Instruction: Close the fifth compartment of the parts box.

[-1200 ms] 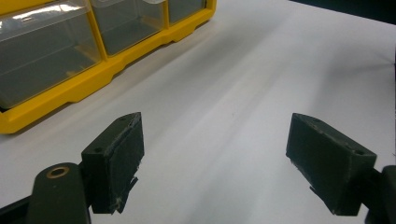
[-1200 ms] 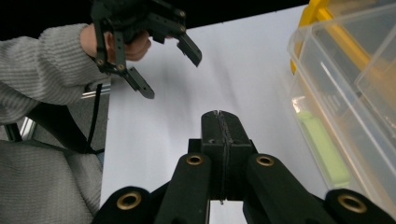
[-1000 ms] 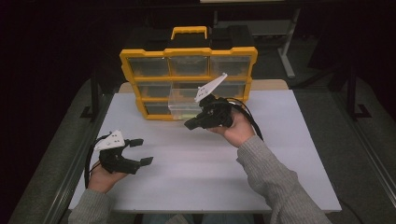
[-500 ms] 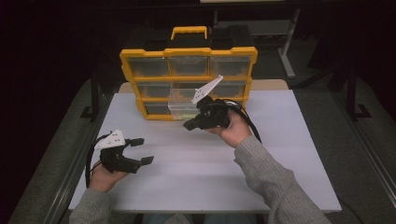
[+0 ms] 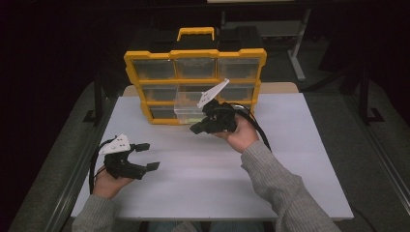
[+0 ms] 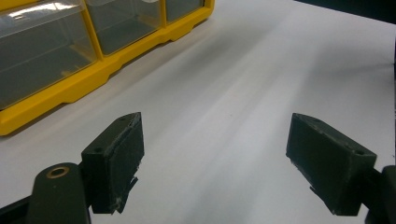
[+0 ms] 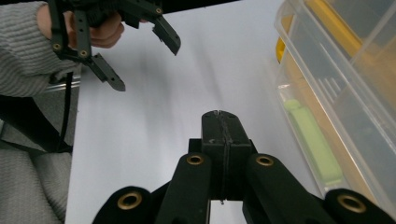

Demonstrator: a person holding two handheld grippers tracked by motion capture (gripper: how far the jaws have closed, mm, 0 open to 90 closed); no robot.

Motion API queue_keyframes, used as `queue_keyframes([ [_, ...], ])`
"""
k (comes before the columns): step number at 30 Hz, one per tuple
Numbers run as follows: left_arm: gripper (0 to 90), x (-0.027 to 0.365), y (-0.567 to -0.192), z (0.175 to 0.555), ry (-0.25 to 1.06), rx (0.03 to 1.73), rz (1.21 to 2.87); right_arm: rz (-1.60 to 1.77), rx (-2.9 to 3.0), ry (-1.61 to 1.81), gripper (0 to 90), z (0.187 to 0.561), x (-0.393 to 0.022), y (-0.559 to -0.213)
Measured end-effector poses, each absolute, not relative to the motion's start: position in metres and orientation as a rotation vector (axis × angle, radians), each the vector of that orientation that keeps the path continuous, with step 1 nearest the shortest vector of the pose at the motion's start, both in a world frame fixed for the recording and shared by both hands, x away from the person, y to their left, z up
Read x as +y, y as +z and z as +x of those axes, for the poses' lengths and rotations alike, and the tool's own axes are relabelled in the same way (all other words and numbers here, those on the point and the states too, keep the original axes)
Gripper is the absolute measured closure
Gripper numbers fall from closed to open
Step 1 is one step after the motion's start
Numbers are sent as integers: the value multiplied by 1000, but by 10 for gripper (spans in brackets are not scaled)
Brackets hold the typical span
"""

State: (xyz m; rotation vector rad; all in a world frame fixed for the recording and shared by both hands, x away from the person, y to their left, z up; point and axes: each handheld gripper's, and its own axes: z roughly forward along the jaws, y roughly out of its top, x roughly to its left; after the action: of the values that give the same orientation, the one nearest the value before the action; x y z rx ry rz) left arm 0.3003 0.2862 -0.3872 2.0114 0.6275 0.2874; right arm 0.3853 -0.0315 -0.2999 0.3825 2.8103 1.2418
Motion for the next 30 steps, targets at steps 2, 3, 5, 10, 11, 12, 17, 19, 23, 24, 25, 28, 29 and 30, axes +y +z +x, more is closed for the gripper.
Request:
queue_keyframes([
  [2,191,286,-388,299,282,636,2002,380,2810,1225,887,386,-29,-301],
  [3,191,286,-388,299,283,634,2001,372,2806,1220,887,387,-28,-301],
  [5,191,287,-387,300,290,624,2011,372,2795,1206,887,388,-26,-301],
  [10,191,289,-387,300,290,633,2010,411,2799,1155,887,391,-22,-301],
  [11,191,289,-387,300,289,633,2011,404,2797,1154,887,393,-22,-301],
  [12,191,288,-387,300,288,634,2009,409,2794,1150,887,394,-22,-301],
  [17,191,288,-387,299,286,635,2009,426,2785,1135,888,399,-22,-301],
  [19,192,288,-387,299,282,642,2000,426,2775,1137,887,402,-23,-299],
  [23,192,290,-386,299,280,645,1998,442,2773,1132,887,405,-22,-297],
  [24,192,290,-386,299,280,645,1995,456,2777,1121,888,405,-22,-296],
  [25,192,290,-387,299,281,647,1987,439,2770,1125,888,407,-22,-296],
  [28,193,290,-386,299,281,646,1984,448,2772,1109,888,409,-20,-295],
  [29,193,290,-386,299,280,643,1983,449,2775,1103,888,410,-20,-294],
  [30,193,290,-386,299,279,643,1984,442,2769,1099,888,411,-19,-294],
])
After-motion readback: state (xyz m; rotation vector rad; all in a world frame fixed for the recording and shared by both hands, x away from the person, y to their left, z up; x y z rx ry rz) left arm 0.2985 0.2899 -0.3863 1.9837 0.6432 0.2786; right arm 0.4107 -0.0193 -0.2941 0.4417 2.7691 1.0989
